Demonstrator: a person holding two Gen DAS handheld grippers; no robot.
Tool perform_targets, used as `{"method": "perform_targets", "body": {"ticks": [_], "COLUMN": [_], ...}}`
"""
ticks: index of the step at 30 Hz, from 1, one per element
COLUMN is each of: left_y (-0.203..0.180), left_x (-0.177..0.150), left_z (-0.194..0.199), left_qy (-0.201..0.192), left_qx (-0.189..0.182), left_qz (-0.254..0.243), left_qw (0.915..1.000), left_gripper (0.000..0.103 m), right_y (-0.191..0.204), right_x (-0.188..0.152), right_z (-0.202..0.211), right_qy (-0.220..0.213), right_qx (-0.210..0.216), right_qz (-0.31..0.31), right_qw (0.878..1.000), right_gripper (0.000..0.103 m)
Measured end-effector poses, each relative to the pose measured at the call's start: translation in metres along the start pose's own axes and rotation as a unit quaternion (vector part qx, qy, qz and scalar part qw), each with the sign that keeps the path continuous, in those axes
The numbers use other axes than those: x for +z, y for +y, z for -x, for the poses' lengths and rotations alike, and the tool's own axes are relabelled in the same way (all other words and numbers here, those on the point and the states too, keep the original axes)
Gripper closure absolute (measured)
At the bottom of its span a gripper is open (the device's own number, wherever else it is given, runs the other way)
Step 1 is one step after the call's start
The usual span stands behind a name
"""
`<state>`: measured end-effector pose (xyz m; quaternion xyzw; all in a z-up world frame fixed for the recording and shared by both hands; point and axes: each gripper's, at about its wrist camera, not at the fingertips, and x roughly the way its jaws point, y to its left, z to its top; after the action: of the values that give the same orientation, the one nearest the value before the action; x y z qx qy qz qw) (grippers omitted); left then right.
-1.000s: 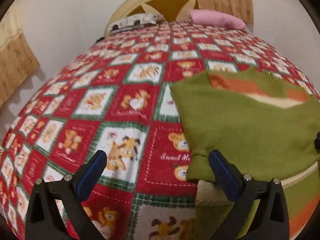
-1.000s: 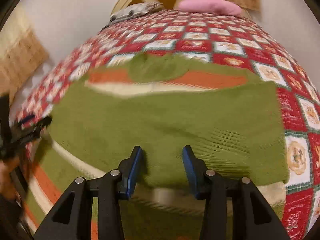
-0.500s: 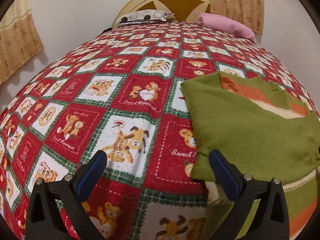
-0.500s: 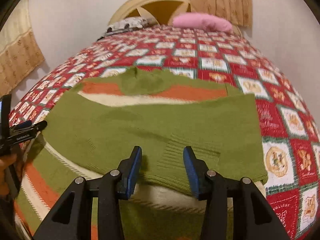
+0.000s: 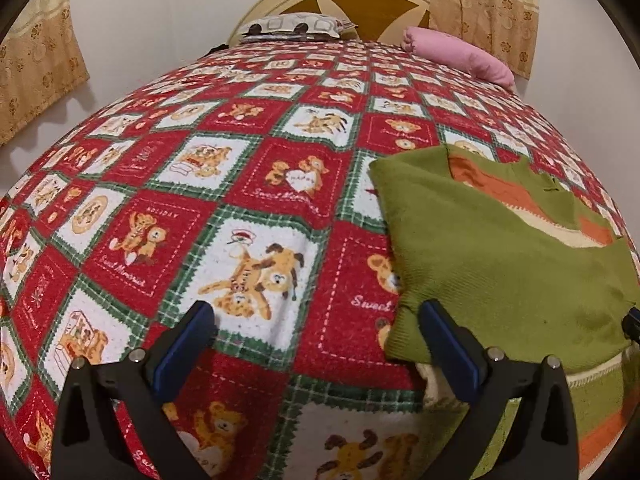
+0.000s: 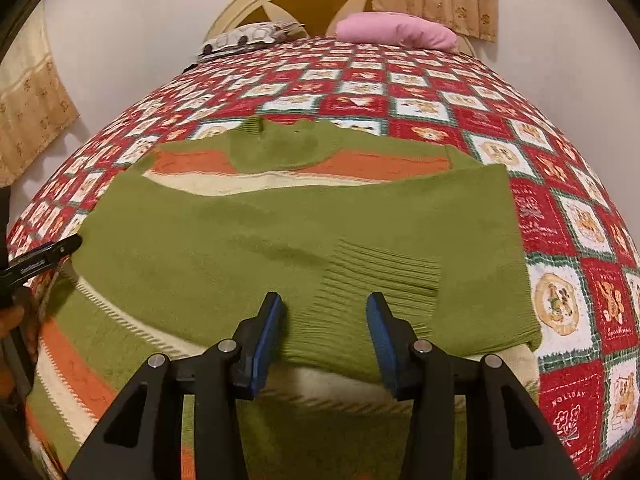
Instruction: Fold small clothes
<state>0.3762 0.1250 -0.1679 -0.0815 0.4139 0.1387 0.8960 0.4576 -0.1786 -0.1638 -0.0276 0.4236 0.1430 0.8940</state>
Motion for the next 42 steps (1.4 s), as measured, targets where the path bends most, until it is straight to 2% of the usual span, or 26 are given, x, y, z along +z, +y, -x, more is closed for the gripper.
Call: {"method": "perform_targets", "body": {"ticks": [2, 8, 11, 18, 21, 25, 28, 35, 38, 42], "left_y": [0.003, 0.006, 0.005, -0.001, -0.004, -0.006, -0.011, -0.009, -0.009, -0.011], "left_x": [0.001, 0.001, 0.0, 0.003, 0.0, -0.009, -0.017, -0.033, -0.043, -0.061], "left_z": [-0.002, -0.002, 0.001, 0.01, 0.023, 0.037, 0.053, 0.087, 0.101, 0.119], "left_qy": [0.004, 0.005, -0.001, -0.013, -0.022, -0.013, -0.023, -0.033, -0.038, -0.041], "left_qx": [-0.002, -0.015, -0.02, -0.011, -0.004, -0.031, -0.04, -0.06, -0.064, -0.072], "left_qz": [0.006, 0.014, 0.013, -0.006, -0.017, -0.016, -0.032, -0.044, -0.055, -0.065], "left_qw": [1.0, 0.9998, 0.9997, 0.9998, 0.9996, 0.9993, 0.9984, 0.9967, 0.9957, 0.9944], "left_gripper": [0.0, 0.0, 0.0, 0.0, 0.0, 0.0, 0.0, 0.0, 0.0, 0.0], "right_y": [-0.001, -0.015, -0.016, -0.013, -0.017, -0.019, -0.019, -0.006, 0.0, 0.008], "right_x": [-0.001, -0.002, -0.004, -0.002, -0.006, -0.013, -0.02, -0.046, -0.058, -0.075], "right_z": [-0.003, -0.005, -0.007, -0.002, 0.012, 0.028, 0.038, 0.071, 0.086, 0.103], "right_qy": [0.003, 0.0, -0.002, -0.005, -0.017, -0.023, -0.021, -0.029, -0.03, -0.028], "right_qx": [-0.008, 0.014, 0.024, 0.018, 0.015, 0.012, 0.02, 0.029, 0.036, 0.039], "right_qz": [-0.002, -0.03, -0.032, -0.028, -0.044, -0.056, -0.061, -0.041, -0.035, -0.021], "right_qw": [1.0, 0.999, 0.999, 0.999, 0.999, 0.998, 0.998, 0.998, 0.998, 0.999], "right_gripper": [0.057, 0.056, 0.052, 0.051, 0.051, 0.051, 0.051, 0.05, 0.045, 0.045]}}
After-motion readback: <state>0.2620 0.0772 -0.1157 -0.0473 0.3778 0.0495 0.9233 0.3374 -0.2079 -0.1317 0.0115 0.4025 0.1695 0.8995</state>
